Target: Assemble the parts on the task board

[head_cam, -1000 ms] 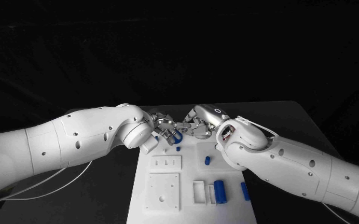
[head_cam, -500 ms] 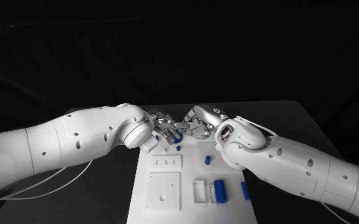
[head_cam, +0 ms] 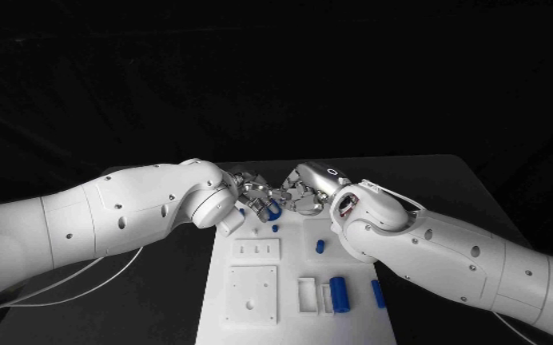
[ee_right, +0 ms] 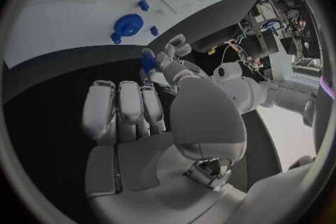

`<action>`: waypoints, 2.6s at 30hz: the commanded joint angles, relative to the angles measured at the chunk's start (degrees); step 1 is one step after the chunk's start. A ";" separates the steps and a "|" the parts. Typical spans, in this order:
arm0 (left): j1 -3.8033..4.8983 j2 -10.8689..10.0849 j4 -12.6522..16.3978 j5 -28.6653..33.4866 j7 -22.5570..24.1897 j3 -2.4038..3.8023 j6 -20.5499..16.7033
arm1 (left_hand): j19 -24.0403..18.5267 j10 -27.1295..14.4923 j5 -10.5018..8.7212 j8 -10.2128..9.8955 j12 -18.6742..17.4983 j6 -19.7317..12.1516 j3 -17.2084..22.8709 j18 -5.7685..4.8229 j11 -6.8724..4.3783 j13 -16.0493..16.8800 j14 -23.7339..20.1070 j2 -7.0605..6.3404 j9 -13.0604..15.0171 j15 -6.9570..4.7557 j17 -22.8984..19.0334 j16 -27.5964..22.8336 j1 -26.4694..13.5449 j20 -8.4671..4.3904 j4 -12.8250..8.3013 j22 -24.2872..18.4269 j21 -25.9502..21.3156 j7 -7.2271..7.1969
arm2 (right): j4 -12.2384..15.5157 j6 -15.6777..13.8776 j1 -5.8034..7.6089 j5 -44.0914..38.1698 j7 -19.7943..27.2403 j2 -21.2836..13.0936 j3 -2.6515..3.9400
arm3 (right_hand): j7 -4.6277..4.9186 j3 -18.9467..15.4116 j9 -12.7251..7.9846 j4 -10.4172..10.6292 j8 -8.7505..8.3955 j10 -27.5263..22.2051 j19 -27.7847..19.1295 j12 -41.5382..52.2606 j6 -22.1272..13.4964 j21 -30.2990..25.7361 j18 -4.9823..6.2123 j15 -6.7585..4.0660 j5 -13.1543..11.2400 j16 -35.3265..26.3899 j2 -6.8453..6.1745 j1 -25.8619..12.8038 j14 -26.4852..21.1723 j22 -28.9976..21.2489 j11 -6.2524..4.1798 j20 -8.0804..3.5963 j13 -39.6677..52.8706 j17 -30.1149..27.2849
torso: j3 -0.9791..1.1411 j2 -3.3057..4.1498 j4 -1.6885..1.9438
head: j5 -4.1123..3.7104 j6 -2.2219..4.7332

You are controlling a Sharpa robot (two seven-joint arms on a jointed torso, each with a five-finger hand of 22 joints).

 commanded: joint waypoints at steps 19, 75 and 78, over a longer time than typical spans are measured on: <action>0.16 0.26 0.09 -0.03 1.23 0.09 -0.56 | -2.12 2.61 -1.36 0.34 -0.06 4.66 15.76 -0.54 -0.99 0.02 -0.03 -1.43 2.21 -0.63 0.73 1.25 -2.59 -0.56 -5.71 2.89 2.92 -1.62 | -0.03 1.32 -0.15 -0.44 -0.15 0.03 -0.47 | -0.51 -0.38 0.05 0.36 0.39 -0.14 2.36 -0.29 0.60 -0.31 0.14 -0.57 0.27 -0.53 -0.03 0.06 0.23 9.75 -0.25 -0.36 3.35 -0.18 | -0.01 0.03 -0.04 | -0.11 -0.08; 0.14 -0.33 -0.61 -3.87 -1.40 -0.03 -0.71 | -1.76 3.69 4.74 0.12 19.59 11.96 14.98 -2.26 -4.99 4.96 1.01 -4.21 20.55 -4.61 6.77 21.29 -7.34 -4.67 -8.88 11.53 11.99 -5.39 | 1.29 -7.15 -1.44 3.61 3.83 -5.75 -0.49 | 2.44 -11.98 -0.23 6.62 0.37 -4.81 2.12 -6.12 -10.52 -6.95 1.27 0.83 2.79 -5.72 -3.68 1.38 -0.28 8.57 1.48 1.04 -3.05 -3.60 | 0.03 -0.10 0.02 | -0.02 -0.91; 0.13 -0.53 -0.72 -3.88 -1.74 -0.16 -0.07 | -1.71 3.68 4.98 0.15 19.73 12.37 15.18 -2.32 -4.98 5.13 1.13 -3.09 19.70 -4.63 6.68 21.38 -8.95 -4.67 -9.26 11.56 11.86 -5.51 | 2.09 -7.27 -1.51 5.35 5.36 -7.61 -0.29 | 2.42 -11.76 -0.22 6.64 0.38 -4.91 2.11 -6.24 -10.32 -7.04 1.26 0.82 3.67 -5.91 -3.45 1.48 -0.31 8.57 1.45 1.03 -3.24 -3.70 | 0.01 -0.13 -0.05 | 0.13 -1.03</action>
